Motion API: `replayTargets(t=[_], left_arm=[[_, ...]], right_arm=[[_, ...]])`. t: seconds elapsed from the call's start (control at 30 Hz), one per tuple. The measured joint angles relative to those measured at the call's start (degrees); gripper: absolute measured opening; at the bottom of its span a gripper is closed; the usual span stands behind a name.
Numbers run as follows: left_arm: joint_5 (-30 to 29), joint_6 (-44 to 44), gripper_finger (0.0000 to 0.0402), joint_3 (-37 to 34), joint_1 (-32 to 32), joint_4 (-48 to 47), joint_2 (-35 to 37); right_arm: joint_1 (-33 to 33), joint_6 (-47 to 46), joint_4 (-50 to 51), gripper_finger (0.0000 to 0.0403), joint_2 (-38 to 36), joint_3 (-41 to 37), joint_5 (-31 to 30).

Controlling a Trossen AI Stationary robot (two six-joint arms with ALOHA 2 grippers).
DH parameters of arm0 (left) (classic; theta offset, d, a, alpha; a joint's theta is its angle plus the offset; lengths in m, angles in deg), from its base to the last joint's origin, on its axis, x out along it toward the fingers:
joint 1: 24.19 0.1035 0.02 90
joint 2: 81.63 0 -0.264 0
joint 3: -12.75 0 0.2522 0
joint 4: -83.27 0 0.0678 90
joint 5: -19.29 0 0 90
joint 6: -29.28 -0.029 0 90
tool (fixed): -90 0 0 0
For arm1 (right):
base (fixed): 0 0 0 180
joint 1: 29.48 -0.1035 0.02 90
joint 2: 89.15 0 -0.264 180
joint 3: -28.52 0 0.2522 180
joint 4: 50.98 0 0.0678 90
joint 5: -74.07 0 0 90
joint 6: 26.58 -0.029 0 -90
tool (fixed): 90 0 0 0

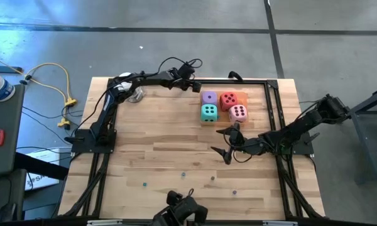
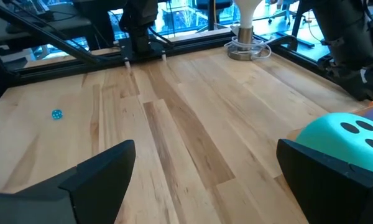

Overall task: Pick & Place Dice
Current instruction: Put the small orange die into the the orange bin

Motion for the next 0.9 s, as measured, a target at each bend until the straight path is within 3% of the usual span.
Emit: replayTargets(t=[0.43, 0.9], left_arm=[[0.0, -0.2, 0.0327, 0.0, 0.4, 0.0, 0.0], [1.4, -0.5, 0.0234, 0.0, 1.1, -0.1, -0.1]], right_arm=[[-0.1, -0.5, 0.0, 0.0382, 0.0, 0.0, 0.2], [-0.1, -0.5, 0.0, 0.0382, 0.0, 0.0, 0.1]])
